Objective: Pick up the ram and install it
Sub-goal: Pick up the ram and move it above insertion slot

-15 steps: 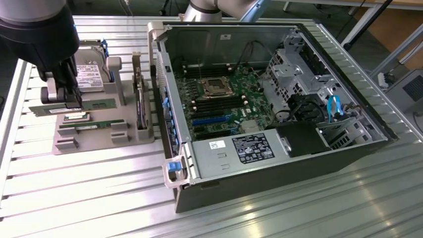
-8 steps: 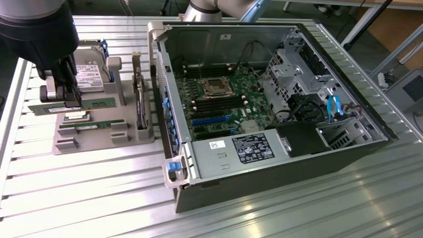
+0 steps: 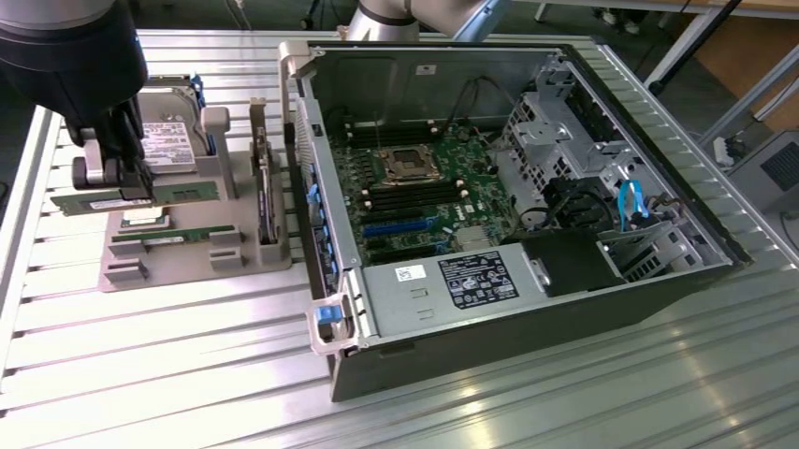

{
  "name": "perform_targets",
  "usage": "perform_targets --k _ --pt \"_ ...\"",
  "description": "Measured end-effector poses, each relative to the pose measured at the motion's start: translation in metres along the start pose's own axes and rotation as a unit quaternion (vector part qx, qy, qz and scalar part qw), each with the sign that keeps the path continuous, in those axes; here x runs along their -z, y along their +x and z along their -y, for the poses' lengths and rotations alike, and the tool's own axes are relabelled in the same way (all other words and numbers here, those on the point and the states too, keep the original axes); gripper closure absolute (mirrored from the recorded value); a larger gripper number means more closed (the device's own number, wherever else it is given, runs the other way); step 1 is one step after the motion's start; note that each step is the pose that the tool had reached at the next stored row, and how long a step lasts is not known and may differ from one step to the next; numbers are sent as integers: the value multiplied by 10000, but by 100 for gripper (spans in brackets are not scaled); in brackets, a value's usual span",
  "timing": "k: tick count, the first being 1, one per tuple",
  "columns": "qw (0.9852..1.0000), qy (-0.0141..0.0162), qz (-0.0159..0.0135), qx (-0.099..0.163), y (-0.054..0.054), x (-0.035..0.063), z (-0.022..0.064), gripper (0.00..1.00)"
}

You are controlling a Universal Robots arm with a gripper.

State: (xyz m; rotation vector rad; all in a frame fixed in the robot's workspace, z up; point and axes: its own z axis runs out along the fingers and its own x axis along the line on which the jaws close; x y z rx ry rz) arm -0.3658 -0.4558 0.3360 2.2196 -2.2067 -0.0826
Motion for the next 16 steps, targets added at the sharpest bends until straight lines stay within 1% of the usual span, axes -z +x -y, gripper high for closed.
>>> perform_targets --k 16 --pt "10000 0 0 0 -3 79 -4 88"
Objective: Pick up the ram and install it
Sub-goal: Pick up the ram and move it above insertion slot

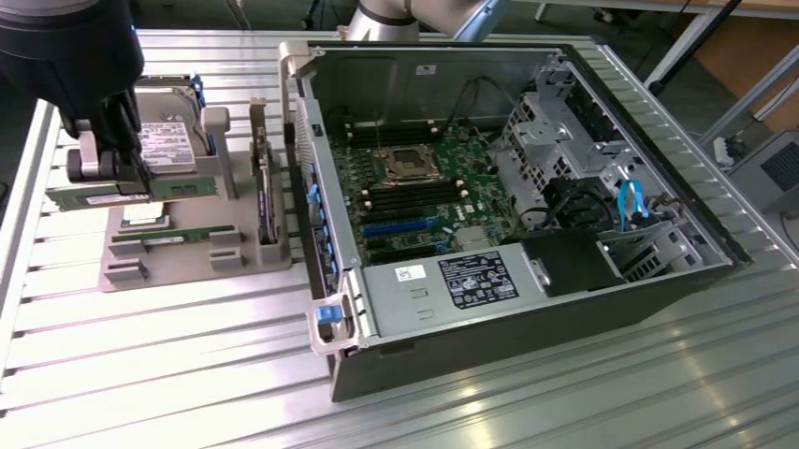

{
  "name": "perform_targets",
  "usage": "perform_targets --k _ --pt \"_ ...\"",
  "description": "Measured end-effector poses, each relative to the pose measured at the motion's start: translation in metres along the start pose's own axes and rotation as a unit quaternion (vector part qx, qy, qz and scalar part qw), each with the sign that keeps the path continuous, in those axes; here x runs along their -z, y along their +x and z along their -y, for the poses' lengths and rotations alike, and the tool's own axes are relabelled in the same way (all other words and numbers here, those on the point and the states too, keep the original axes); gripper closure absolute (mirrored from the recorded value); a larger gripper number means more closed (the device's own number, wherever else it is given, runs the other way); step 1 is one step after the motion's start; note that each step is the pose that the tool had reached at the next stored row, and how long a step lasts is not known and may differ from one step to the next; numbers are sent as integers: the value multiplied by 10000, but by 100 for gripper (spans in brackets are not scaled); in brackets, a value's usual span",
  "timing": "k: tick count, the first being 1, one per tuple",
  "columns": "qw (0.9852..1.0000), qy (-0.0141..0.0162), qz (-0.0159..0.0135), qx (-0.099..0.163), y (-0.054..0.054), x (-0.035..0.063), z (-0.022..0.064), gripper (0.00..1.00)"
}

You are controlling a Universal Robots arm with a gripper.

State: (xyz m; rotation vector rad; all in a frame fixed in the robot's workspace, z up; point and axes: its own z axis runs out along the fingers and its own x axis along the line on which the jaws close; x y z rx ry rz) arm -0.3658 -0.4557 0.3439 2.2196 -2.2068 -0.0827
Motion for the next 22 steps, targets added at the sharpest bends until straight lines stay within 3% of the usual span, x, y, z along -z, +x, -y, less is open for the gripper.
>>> perform_targets --k 22 --pt "10000 0 0 0 -4 138 -6 88"
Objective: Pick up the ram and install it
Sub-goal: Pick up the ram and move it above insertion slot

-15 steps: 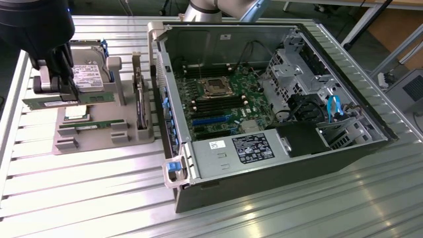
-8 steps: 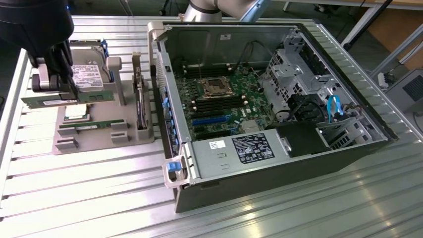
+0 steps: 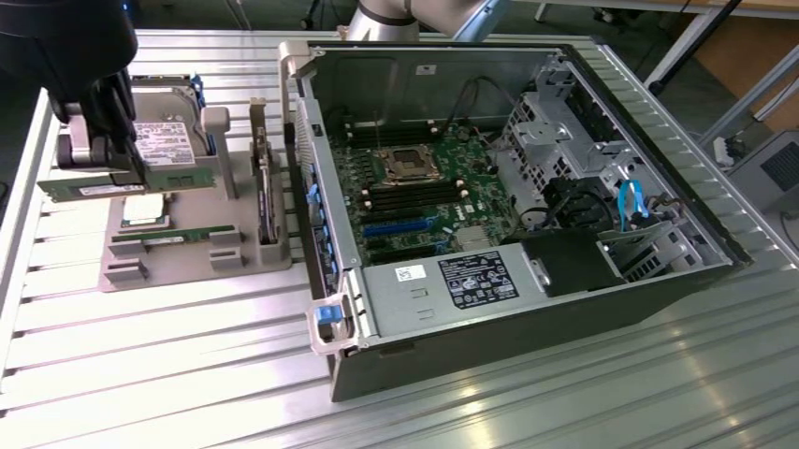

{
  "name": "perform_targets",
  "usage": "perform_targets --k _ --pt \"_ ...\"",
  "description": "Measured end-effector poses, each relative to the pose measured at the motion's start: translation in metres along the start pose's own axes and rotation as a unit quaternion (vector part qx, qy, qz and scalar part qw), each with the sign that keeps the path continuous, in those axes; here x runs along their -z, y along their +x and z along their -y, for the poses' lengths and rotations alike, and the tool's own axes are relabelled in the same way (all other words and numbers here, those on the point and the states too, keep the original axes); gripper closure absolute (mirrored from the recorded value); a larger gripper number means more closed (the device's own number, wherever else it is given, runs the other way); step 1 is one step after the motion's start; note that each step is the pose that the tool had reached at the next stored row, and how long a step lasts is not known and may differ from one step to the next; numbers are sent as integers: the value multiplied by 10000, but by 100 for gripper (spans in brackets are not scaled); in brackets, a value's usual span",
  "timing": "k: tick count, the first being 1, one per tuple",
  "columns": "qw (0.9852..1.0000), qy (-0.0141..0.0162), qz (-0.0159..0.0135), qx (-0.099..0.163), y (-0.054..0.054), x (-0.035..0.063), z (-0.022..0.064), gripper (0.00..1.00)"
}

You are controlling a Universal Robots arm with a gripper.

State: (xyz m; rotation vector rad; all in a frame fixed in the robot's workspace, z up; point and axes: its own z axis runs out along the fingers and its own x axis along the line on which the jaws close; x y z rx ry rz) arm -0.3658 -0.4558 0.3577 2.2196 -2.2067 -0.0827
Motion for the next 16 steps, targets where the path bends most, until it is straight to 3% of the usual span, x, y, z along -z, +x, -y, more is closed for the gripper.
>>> perform_targets --k 16 --pt "10000 0 0 0 -3 100 -4 88"
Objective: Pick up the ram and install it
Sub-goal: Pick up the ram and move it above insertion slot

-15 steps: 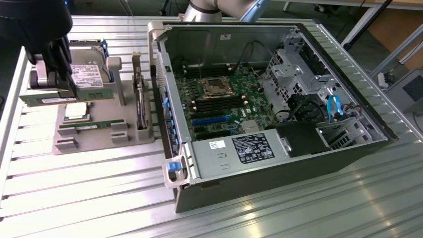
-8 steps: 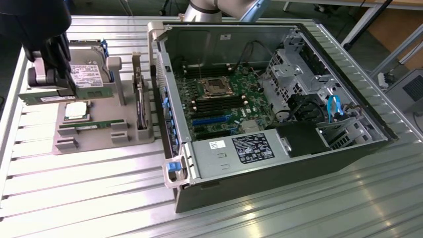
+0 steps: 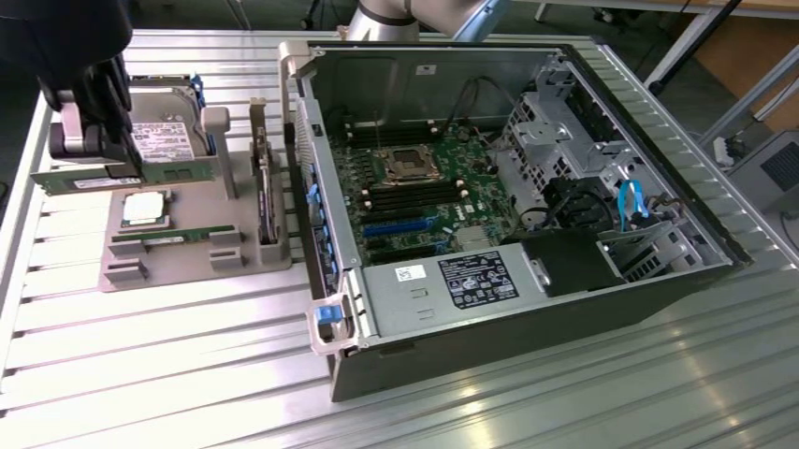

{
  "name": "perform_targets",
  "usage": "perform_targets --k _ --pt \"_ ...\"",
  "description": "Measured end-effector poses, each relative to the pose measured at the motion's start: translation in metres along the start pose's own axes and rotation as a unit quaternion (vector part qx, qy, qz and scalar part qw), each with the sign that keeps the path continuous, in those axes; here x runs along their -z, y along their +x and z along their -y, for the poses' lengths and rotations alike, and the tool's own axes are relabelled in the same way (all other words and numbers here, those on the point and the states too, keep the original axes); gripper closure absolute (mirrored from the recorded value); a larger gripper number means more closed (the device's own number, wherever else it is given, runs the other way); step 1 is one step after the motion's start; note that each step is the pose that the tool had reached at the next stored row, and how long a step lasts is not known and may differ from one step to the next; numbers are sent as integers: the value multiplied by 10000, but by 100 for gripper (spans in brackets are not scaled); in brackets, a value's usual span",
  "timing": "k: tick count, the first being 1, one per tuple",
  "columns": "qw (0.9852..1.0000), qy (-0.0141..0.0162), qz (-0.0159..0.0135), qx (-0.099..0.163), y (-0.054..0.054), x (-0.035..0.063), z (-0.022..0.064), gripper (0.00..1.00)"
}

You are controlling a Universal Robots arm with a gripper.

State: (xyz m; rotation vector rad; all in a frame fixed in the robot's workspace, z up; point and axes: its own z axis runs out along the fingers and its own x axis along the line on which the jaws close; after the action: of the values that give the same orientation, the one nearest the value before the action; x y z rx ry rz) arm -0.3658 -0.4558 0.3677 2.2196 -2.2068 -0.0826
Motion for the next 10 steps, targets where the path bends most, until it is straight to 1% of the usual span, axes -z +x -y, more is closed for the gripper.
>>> perform_targets --k 10 --pt "10000 0 0 0 -2 67 -3 88"
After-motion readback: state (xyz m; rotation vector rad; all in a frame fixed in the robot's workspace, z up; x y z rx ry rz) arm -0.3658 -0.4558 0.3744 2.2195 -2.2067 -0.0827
